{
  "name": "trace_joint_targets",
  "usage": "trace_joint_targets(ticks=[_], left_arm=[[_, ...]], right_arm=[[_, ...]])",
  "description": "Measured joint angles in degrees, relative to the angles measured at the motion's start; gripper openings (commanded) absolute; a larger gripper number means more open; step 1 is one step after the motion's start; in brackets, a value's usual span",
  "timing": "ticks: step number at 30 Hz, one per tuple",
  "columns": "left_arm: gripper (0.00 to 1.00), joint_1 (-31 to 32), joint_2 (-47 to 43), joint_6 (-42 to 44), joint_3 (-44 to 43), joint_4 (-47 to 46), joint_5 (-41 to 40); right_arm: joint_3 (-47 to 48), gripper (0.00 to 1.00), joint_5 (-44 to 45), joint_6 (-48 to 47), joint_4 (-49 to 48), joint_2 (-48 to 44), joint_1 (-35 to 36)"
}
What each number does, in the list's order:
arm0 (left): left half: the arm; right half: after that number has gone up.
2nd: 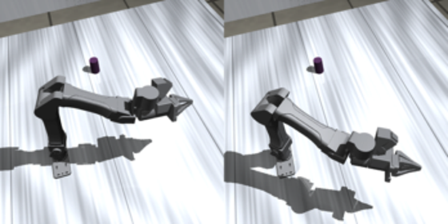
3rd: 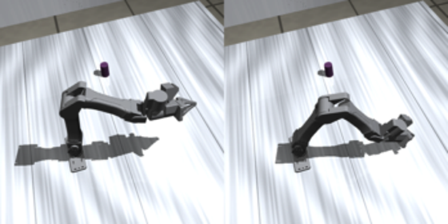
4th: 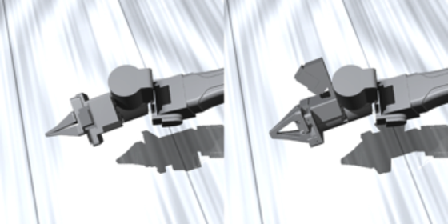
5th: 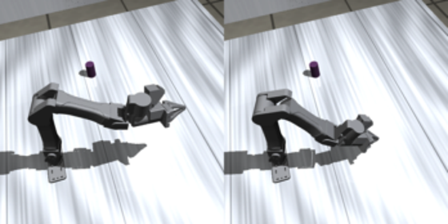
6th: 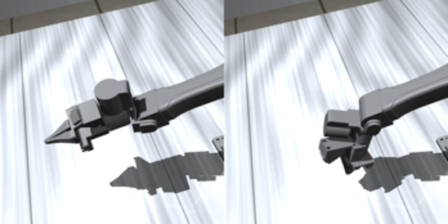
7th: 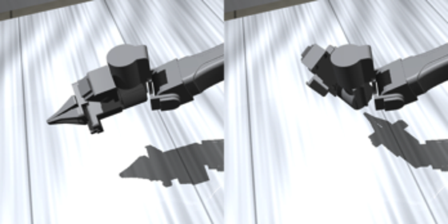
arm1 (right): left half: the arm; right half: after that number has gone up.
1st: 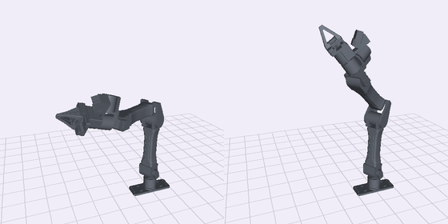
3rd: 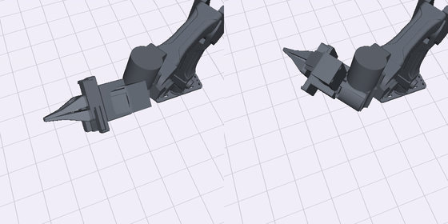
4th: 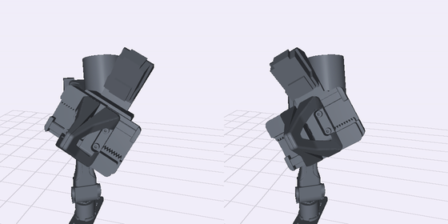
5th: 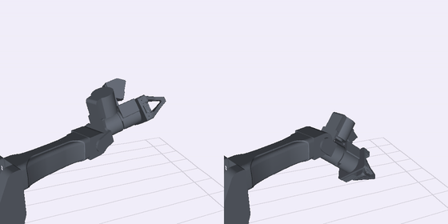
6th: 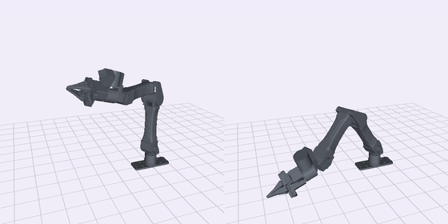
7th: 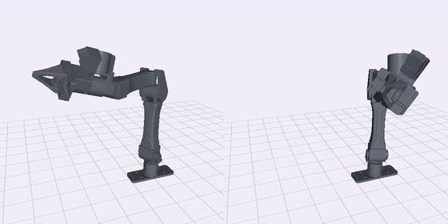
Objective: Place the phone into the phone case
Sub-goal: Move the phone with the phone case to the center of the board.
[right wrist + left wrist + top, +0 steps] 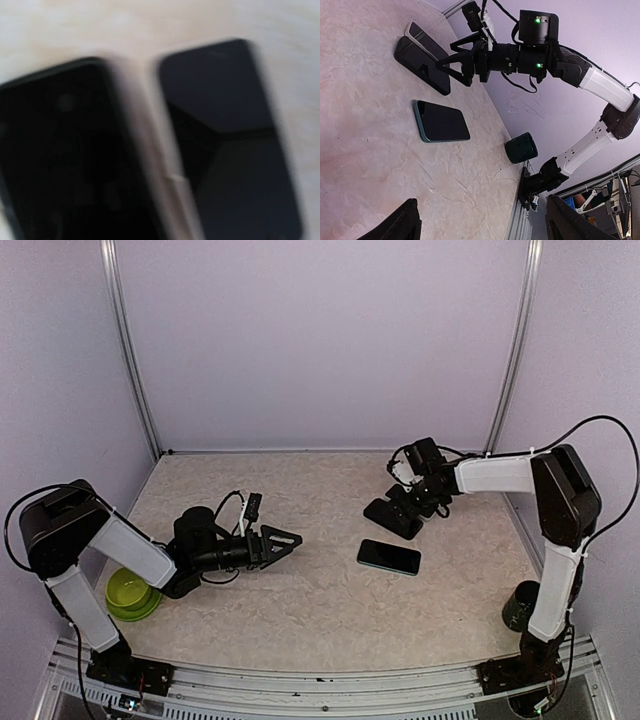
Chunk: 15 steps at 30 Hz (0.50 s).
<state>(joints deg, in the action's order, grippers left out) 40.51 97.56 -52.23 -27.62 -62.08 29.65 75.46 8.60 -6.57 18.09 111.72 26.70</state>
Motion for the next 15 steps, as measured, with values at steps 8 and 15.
trace_joint_targets(ticks=[8, 15], left_arm=[[0.83, 0.0, 0.0, 0.0, 0.0, 0.0, 0.0], [0.83, -0.1, -0.5, 0.1, 0.1, 0.0, -0.2]], right_arm=[[-5.1, 0.86, 6.6, 4.6, -1.8, -4.6, -0.7], [-6.2, 0.69, 4.2, 11.1, -3.0, -4.7, -2.8]])
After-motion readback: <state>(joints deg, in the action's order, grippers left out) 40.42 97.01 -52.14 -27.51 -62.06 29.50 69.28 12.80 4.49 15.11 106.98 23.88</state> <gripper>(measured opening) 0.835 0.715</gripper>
